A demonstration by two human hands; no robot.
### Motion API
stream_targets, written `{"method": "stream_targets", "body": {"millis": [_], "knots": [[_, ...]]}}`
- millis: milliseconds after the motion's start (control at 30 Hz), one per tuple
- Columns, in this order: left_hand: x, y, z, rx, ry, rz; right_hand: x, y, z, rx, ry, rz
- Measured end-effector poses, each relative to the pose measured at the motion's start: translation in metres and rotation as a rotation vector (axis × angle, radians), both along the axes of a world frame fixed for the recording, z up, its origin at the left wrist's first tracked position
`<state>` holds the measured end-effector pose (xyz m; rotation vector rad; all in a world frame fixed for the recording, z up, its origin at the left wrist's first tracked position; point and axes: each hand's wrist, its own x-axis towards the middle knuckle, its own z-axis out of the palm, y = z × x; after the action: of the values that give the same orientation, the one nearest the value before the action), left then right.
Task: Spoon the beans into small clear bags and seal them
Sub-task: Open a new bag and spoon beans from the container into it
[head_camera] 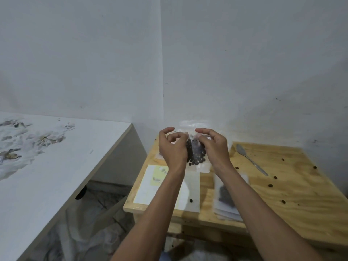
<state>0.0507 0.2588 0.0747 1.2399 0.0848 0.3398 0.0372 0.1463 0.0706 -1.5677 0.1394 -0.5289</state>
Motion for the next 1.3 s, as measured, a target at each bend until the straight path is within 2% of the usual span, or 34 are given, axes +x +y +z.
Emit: {"method": "stream_targets", "body": {"millis": [200, 433, 567, 633, 933, 1300], "knots": [[-0.014, -0.019, 0.004, 0.020, -0.032, 0.008, -0.007, -0.008, 0.005, -0.087, -0.038, -0.047], [-0.019, -0.019, 0.003, 0.258, -0.090, -0.010, -0.013, -0.022, 0.010, -0.116, -0.049, -0.047], [-0.012, -0.010, 0.011, 0.205, -0.037, -0.315, -0.016, -0.030, 0.014, -0.110, -0.070, -0.025], [-0.010, -0.009, 0.012, 0.214, -0.039, -0.363, -0.016, -0.032, 0.015, -0.116, -0.079, -0.016], [-0.008, -0.015, 0.008, 0.030, 0.038, -0.316, -0.012, -0.027, 0.010, -0.138, -0.037, -0.068], [0.010, 0.000, -0.021, 0.014, 0.098, -0.282, 0.002, -0.012, -0.013, -0.163, 0.035, -0.013]]}}
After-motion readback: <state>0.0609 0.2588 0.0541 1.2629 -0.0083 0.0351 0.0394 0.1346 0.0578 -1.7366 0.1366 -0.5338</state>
